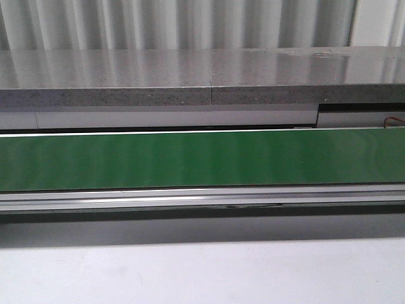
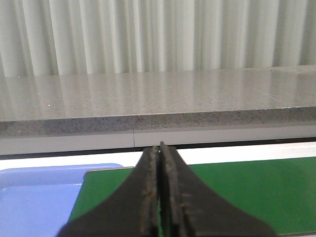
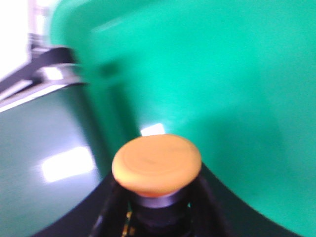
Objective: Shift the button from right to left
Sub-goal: 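Close the right gripper on the yellow push button and lift it, then lower the held button onto the belt end and open the right gripper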
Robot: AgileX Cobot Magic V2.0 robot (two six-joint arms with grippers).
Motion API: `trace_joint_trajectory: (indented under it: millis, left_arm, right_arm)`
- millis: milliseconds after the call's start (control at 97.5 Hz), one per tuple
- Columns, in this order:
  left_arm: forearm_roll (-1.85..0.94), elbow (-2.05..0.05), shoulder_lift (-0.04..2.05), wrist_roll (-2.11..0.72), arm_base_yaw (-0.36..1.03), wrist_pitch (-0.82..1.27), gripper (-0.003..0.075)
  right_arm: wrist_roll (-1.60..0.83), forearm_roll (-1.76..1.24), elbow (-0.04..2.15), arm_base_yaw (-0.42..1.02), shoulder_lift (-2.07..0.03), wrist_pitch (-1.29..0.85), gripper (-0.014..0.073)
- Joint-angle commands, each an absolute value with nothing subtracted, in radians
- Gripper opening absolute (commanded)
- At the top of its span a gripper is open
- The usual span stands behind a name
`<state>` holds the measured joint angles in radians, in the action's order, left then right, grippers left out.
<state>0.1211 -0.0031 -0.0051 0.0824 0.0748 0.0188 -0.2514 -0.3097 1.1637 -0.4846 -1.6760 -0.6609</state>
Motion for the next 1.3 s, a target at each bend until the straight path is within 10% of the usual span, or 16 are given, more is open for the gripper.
trace_joint_trajectory:
  millis: [0,697,1015,1292]
  left_arm:
    - [0.122,0.022,-0.04,0.091,0.08,-0.062,-0.002]
    - [0.122,0.022,-0.04,0.091,0.08,-0.062,-0.002]
    - [0.122,0.022,-0.04,0.091,0.08,-0.062,-0.002]
    - [0.122,0.022,-0.04,0.091,0.08,-0.062,-0.002]
  right_arm:
    - [-0.262,-0.335,1.186,-0.444,-1.576,-0.676,0.0247]
    - [-0.221,-0.362,1.186,-0.284,-1.609,-0.767,0.0252]
    - [-0.223,-0.378,1.188,-0.282,-1.656,-0.789,0.0612]
    - [-0.268,-0.401,1.249,-0.28,-1.59,-0.801,0.0636]
